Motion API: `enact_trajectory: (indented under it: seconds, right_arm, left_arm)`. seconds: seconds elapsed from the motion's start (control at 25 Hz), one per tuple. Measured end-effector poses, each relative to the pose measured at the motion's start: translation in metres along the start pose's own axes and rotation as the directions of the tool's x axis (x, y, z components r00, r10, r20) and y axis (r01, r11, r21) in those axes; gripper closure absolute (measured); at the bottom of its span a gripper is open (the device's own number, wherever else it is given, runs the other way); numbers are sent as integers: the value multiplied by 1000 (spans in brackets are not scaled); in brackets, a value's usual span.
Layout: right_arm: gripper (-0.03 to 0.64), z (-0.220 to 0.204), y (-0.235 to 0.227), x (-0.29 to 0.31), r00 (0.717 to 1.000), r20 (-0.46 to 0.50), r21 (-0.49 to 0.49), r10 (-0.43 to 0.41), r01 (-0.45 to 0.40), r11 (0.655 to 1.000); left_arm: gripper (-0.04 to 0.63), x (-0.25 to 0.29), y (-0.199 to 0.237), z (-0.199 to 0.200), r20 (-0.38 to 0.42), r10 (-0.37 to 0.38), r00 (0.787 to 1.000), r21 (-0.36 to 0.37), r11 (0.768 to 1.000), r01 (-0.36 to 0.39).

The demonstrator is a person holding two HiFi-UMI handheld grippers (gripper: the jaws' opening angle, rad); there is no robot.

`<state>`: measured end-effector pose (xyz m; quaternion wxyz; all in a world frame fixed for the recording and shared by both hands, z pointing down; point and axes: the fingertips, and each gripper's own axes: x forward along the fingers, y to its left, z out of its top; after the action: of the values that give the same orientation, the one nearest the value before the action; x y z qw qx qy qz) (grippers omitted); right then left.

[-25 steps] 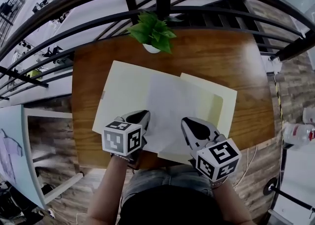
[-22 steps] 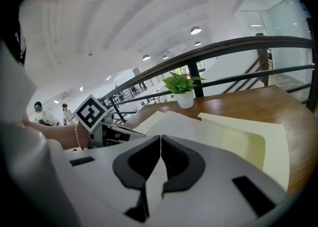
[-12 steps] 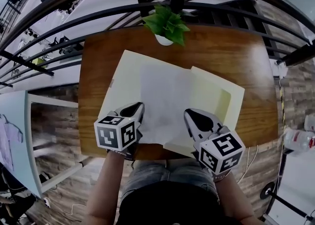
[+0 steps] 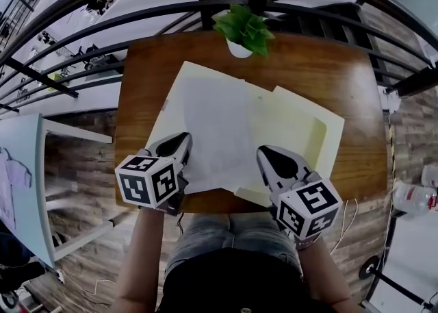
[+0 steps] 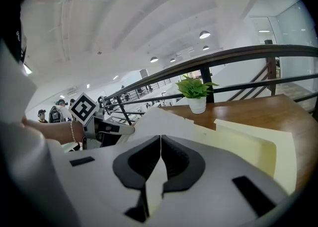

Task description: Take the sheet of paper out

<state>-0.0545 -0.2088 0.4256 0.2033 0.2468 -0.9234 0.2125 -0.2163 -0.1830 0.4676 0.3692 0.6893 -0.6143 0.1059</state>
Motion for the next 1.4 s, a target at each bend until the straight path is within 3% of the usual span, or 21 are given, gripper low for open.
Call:
enact_trajectory:
  seconds: [0.4,0.8,0.92,1.04,1.4]
  right_arm:
    - [589,3,24,-12,998,63,-1,-33,33,999]
    - [589,4,45,-30,989,117,-8,-86,88,996]
    - [589,8,49,-40,985,142,3,-101,102,995]
    - [589,13,54,-52,978,182,38,-106,101,994]
    - [589,29,56,-91,943,283,31,-177,175,984]
  left_arm:
    - [572,-49,-5,31,123,-43,992,43,998,37]
    - [574,-84,-31,49,204,-159,966,111,984,139]
    - [574,-93,-36,55,232,-168,958,146,980,136]
    - [575,-103,-44,60,266,-179,947,175,975,136]
    - [575,-125,-87,77,312,-296,903,247,943,224]
